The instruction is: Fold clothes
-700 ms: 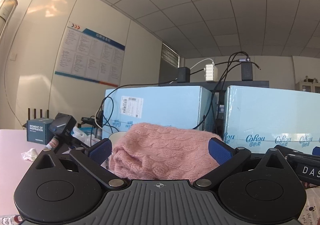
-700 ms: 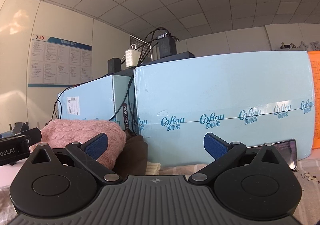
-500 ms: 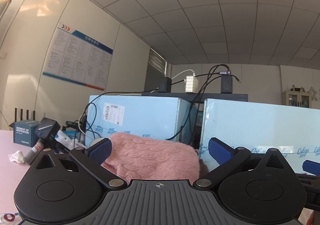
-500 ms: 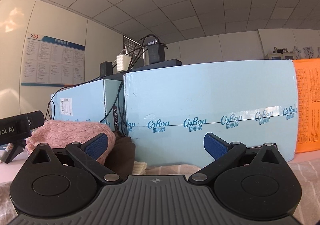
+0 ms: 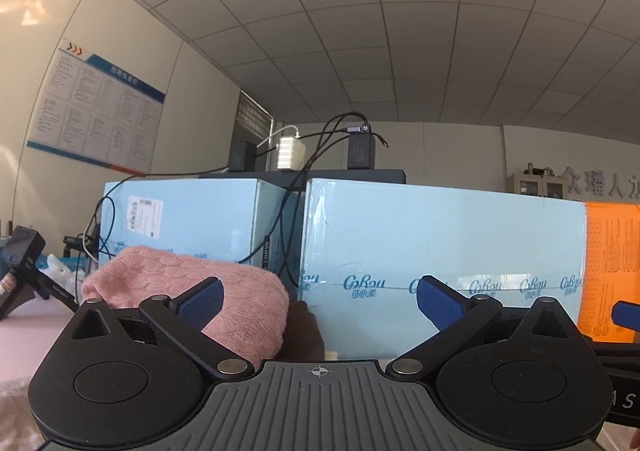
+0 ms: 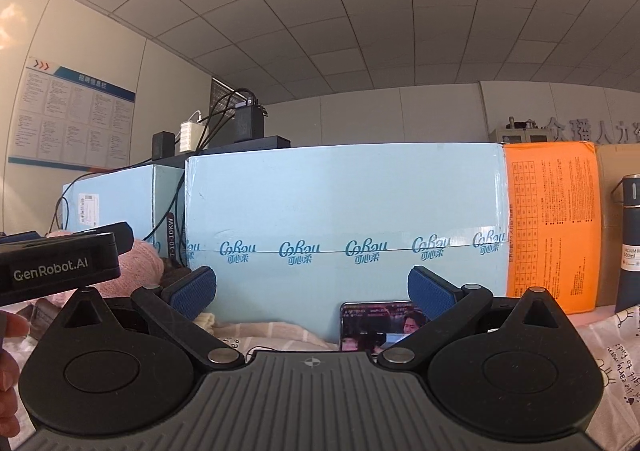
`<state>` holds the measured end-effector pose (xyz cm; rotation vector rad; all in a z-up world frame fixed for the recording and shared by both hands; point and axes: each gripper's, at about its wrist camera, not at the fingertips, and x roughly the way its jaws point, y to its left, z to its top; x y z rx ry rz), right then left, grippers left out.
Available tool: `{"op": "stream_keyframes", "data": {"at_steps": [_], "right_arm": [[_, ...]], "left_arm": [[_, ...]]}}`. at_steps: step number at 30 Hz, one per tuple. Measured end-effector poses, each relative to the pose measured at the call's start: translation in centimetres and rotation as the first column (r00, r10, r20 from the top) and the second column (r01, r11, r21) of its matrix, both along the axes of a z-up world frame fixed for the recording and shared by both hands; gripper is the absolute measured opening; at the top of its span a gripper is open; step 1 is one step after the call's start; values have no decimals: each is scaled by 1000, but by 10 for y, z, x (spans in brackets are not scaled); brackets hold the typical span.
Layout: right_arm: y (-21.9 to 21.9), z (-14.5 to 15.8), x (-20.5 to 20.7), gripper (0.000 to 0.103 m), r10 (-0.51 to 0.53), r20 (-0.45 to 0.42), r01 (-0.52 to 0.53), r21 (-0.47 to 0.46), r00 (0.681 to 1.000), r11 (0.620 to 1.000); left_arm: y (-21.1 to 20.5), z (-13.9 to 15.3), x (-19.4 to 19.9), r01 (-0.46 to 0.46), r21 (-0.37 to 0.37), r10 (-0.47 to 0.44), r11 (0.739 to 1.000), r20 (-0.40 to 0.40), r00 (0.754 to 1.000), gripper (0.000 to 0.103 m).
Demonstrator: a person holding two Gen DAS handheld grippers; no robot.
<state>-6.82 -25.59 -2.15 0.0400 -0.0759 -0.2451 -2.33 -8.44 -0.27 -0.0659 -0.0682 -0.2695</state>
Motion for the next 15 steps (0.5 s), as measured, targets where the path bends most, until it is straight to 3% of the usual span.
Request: {"op": "stream_keyframes", "data": {"at_steps": [15], "right_arm": [[-18,-18,4,103,-9,4,9,25,1000,1000]], "left_arm": [[-12,-26,13,17,75,-11,997,-80,997,103]]}}
